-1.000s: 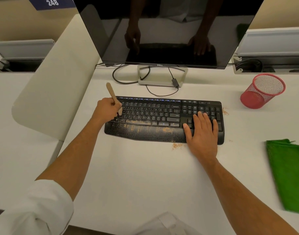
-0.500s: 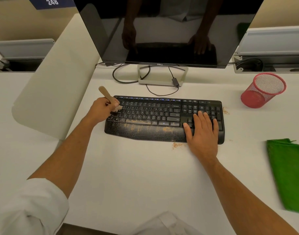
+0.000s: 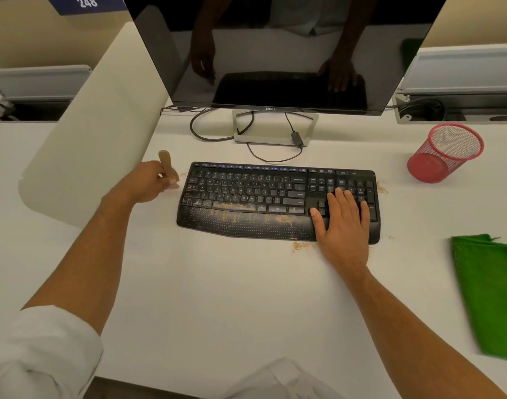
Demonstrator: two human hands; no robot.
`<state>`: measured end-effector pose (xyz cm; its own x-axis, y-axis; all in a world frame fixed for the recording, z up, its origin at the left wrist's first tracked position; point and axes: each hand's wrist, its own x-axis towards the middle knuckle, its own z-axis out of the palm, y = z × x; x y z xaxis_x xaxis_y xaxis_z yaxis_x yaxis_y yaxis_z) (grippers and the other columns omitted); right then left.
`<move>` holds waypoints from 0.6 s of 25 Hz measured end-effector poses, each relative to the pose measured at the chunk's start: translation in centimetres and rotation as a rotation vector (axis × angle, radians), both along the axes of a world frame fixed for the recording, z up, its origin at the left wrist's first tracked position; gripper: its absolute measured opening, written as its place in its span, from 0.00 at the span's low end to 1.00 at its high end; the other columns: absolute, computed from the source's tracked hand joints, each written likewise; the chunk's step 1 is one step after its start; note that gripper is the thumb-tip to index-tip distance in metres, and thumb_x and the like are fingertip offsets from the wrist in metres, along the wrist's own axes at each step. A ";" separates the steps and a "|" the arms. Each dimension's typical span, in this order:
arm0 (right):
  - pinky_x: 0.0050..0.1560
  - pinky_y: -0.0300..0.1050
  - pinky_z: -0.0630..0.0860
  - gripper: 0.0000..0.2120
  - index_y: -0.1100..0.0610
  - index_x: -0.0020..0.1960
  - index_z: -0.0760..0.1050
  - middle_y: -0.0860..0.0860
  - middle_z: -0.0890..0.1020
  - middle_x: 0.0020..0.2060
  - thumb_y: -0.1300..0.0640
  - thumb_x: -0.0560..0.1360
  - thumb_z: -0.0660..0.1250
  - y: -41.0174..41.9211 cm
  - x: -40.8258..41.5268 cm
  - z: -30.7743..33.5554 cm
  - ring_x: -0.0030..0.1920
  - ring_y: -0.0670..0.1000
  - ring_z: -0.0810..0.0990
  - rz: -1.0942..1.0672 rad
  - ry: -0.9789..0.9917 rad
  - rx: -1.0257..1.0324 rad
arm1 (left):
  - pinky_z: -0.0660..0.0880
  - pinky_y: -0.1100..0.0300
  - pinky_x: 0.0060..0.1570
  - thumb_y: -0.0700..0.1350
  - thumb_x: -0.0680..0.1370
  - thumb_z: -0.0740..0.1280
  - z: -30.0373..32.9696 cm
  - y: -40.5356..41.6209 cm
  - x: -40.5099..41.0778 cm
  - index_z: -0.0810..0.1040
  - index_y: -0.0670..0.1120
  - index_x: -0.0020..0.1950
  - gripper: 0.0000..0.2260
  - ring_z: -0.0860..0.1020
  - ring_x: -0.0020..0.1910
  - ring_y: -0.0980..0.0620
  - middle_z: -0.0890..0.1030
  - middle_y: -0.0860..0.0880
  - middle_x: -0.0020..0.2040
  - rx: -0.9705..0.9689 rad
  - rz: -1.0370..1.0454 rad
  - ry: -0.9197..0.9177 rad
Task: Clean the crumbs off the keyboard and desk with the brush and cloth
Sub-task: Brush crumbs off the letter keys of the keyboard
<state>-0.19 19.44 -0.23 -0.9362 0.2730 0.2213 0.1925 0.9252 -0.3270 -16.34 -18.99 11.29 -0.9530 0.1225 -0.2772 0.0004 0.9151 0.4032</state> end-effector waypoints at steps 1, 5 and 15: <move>0.79 0.58 0.48 0.30 0.58 0.74 0.69 0.55 0.70 0.75 0.39 0.82 0.50 0.0 0.0 0.0 0.77 0.55 0.61 0.001 -0.003 0.000 | 0.75 0.54 0.49 0.41 0.80 0.67 0.2 0.5 0.2 0.82 0.41 0.51 0.05 0.80 0.43 0.49 0.82 0.47 0.51 0.077 0.007 0.025; 0.79 0.57 0.47 0.30 0.58 0.74 0.69 0.55 0.69 0.75 0.39 0.82 0.50 0.0 0.0 0.1 0.78 0.55 0.61 0.001 -0.007 -0.003 | 0.77 0.61 0.49 0.41 0.79 0.68 0.1 3.0 0.8 0.82 0.45 0.50 0.03 0.81 0.47 0.54 0.83 0.53 0.50 0.286 -0.062 -0.051; 0.79 0.58 0.50 0.30 0.58 0.74 0.70 0.55 0.70 0.74 0.39 0.82 0.50 -0.1 0.0 0.0 0.77 0.55 0.63 -0.010 0.008 0.006 | 0.73 0.56 0.52 0.41 0.79 0.68 -0.1 0.6 0.0 0.81 0.44 0.50 0.03 0.78 0.47 0.49 0.82 0.48 0.52 0.045 -0.048 0.018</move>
